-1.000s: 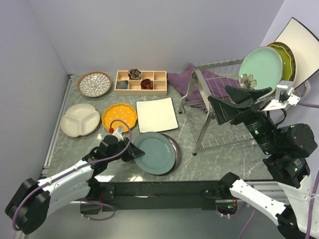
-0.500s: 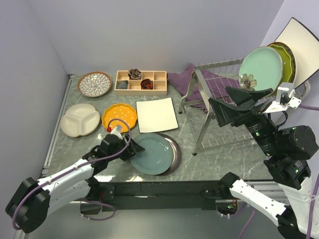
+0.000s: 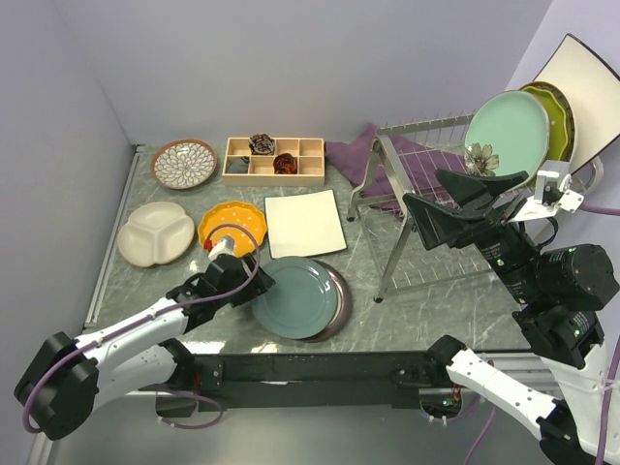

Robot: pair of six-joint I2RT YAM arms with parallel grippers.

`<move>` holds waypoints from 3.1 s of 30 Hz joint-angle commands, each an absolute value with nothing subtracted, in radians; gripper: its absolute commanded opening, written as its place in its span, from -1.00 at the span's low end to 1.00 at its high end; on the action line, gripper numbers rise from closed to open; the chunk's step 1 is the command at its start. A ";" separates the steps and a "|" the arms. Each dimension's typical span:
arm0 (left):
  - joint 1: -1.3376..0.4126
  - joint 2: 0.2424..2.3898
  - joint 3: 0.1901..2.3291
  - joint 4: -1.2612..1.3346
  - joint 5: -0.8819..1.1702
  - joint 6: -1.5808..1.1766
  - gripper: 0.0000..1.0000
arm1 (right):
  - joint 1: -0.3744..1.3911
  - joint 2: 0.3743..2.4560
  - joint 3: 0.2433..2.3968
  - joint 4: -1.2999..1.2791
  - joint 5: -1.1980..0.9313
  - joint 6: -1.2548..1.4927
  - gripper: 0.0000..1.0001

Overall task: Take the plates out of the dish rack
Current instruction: Place the plate at the center of the board, then unload the plate from the dish rack.

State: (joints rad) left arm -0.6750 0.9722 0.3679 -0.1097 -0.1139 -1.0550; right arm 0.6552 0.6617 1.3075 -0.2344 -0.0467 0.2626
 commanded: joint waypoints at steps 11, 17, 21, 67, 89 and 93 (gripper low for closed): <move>-0.804 1.028 0.505 -0.224 -0.351 -1.057 0.11 | 0.660 0.657 1.310 -0.209 -0.074 0.238 1.00; -0.856 1.088 0.529 -0.226 -0.396 -1.068 -0.12 | 0.660 0.652 1.308 -0.209 -0.081 0.235 1.00; -0.883 1.126 0.548 -0.224 -0.413 -1.075 -0.29 | 0.661 0.649 1.307 -0.209 -0.081 0.233 1.00; -0.908 1.065 0.670 -0.313 -0.488 -0.988 0.40 | 0.661 0.707 1.362 -0.302 0.192 0.221 1.00; -0.910 0.939 0.588 -0.028 -0.152 -0.703 0.99 | 0.189 1.158 1.951 -0.825 0.454 0.110 0.87; -0.911 0.910 0.577 -0.038 -0.169 -0.699 0.99 | 0.167 1.095 1.887 -0.784 0.491 0.118 0.86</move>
State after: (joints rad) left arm -0.9066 0.9440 0.5888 -0.0715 -0.1711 -0.7269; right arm 0.1902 1.1606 1.9106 -0.7918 0.4973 0.1078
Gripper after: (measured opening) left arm 0.995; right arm 0.931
